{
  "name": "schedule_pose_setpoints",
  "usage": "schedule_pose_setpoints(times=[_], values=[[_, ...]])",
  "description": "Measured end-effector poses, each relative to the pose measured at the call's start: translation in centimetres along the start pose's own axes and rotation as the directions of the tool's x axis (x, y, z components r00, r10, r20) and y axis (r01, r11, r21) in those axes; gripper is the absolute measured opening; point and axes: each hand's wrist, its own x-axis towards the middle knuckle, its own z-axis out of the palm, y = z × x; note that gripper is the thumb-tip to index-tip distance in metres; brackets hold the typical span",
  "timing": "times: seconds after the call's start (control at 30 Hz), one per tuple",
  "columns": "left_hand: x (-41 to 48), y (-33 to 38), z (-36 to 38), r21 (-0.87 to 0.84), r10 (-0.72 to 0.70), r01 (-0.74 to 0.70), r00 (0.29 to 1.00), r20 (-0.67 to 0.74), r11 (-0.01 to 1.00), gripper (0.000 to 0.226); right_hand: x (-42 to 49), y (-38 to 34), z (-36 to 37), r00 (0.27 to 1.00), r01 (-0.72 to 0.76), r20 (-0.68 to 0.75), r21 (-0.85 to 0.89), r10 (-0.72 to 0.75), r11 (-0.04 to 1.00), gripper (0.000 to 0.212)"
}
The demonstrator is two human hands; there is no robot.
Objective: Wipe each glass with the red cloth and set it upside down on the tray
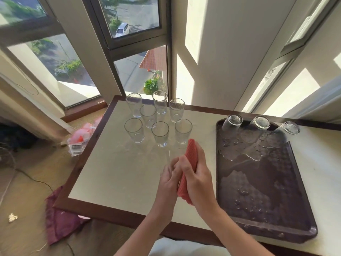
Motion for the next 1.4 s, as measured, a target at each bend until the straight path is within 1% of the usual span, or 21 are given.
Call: schedule_pose_setpoints(times=[0.07, 0.13, 0.2, 0.27, 0.3, 0.37, 0.43, 0.53, 0.57, 0.63, 0.7, 0.73, 0.83, 0.93, 0.97, 1.03, 1.1, 1.17, 1.23, 1.3, 1.4], values=[[0.2, 0.1, -0.1, -0.032, -0.005, 0.005, 1.000, -0.018, 0.999, 0.060, -1.6, 0.0, 0.7, 0.990, 0.124, -0.045, -0.126, -0.130, 0.984, 0.048], [0.1, 0.0, -0.2, -0.057, 0.006, -0.008, 0.999, -0.035, 0.998, 0.062, -1.8, 0.8, 0.8, 0.989, 0.144, -0.016, -0.136, -0.147, 0.980, 0.048], [-0.1, -0.2, -0.3, -0.038, 0.026, -0.027, 0.999, -0.033, 0.999, 0.063, -0.5, 1.0, 0.3, 0.999, 0.004, 0.046, 0.063, -0.007, 0.998, 0.045], [-0.3, -0.4, -0.8, -0.012, 0.038, -0.038, 0.999, -0.009, 0.999, 0.061, 1.0, 0.7, -0.3, 0.974, -0.226, 0.081, 0.287, 0.212, 0.931, 0.043], [-0.5, -0.6, -1.0, -0.012, 0.040, -0.040, 0.999, 0.003, 0.999, 0.059, 1.3, 0.5, -0.4, 0.965, -0.263, 0.077, 0.308, 0.251, 0.914, 0.043], [-0.8, -0.6, -1.1, -0.005, 0.049, -0.049, 0.999, -0.021, 0.999, 0.057, 0.7, 0.4, 0.1, 0.979, -0.204, 0.039, 0.214, 0.200, 0.955, 0.042], [-1.1, -0.5, -1.0, -0.010, 0.060, -0.060, 0.997, -0.038, 0.998, 0.057, -1.4, 0.6, 1.1, 0.999, -0.045, 0.004, 0.026, 0.045, 0.999, 0.049], [-1.0, -0.4, -0.9, -0.048, 0.057, -0.059, 0.997, -0.049, 0.997, 0.052, -3.3, 1.7, 1.8, 0.987, 0.141, -0.050, -0.182, -0.152, 0.973, 0.058], [-1.0, -0.5, -0.9, -0.043, 0.049, -0.051, 0.998, -0.041, 0.998, 0.055, -3.0, 2.0, 1.7, 0.989, 0.136, -0.038, -0.149, -0.143, 0.979, 0.057], [-0.9, -0.8, -1.0, -0.003, 0.036, -0.036, 0.999, -0.016, 0.999, 0.064, -1.8, 1.8, 1.1, 0.999, 0.028, -0.031, 0.038, -0.026, 0.999, 0.049], [-0.9, -0.7, -0.9, -0.011, 0.042, -0.042, 0.999, -0.011, 0.999, 0.061, -0.6, 1.2, 0.4, 0.989, -0.139, -0.022, 0.247, 0.149, 0.959, 0.046], [-0.9, -0.7, -0.9, -0.023, 0.051, -0.052, 0.999, -0.013, 0.998, 0.057, -0.2, 0.7, 0.2, 0.985, -0.156, -0.027, 0.270, 0.169, 0.950, 0.044], [-0.7, -0.4, -1.0, 0.035, 0.097, -0.096, 0.995, -0.032, 0.995, 0.057, -1.4, -0.3, 1.1, 0.997, 0.019, -0.078, 0.126, -0.010, 0.992, 0.033], [-0.5, 0.3, -1.2, -0.021, 0.091, -0.093, 0.994, -0.056, 0.995, 0.050, -2.9, 0.2, 2.1, 0.948, 0.250, -0.135, -0.244, -0.287, 0.937, 0.052], [-0.4, 0.5, -1.3, -0.039, 0.089, -0.090, 0.995, -0.048, 0.995, 0.049, -2.8, 0.5, 2.1, 0.932, 0.288, -0.131, -0.294, -0.337, 0.911, 0.054], [-0.5, 0.9, -1.2, -0.048, 0.090, -0.091, 0.996, -0.019, 0.995, 0.048, -2.0, 0.1, 1.9, 0.961, 0.228, -0.118, -0.171, -0.250, 0.958, 0.049], [-0.7, 1.3, -1.0, -0.029, 0.100, -0.100, 0.995, -0.017, 0.995, 0.053, -1.2, -0.9, 1.7, 0.997, 0.030, -0.079, 0.102, -0.022, 0.994, 0.044], [-1.0, 1.3, -0.7, -0.022, 0.119, -0.120, 0.992, -0.032, 0.993, 0.062, -0.7, -2.0, 1.5, 0.992, -0.107, -0.035, 0.218, 0.117, 0.970, 0.044], [-1.1, 1.3, -0.9, -0.001, 0.152, -0.152, 0.987, -0.053, 0.988, 0.069, -1.0, -2.8, 1.8, 0.994, -0.086, -0.044, 0.235, 0.099, 0.968, 0.043], [-0.9, 1.9, -1.4, 0.020, 0.189, -0.188, 0.980, -0.061, 0.982, 0.072, -2.1, -3.0, 2.5, 0.998, 0.014, -0.055, 0.216, -0.002, 0.976, 0.044], [-0.6, 2.6, -2.0, 0.005, 0.202, -0.202, 0.977, -0.060, 0.979, 0.086, -2.8, -2.5, 2.9, 0.976, 0.198, -0.090, -0.025, -0.200, 0.980, 0.047]])
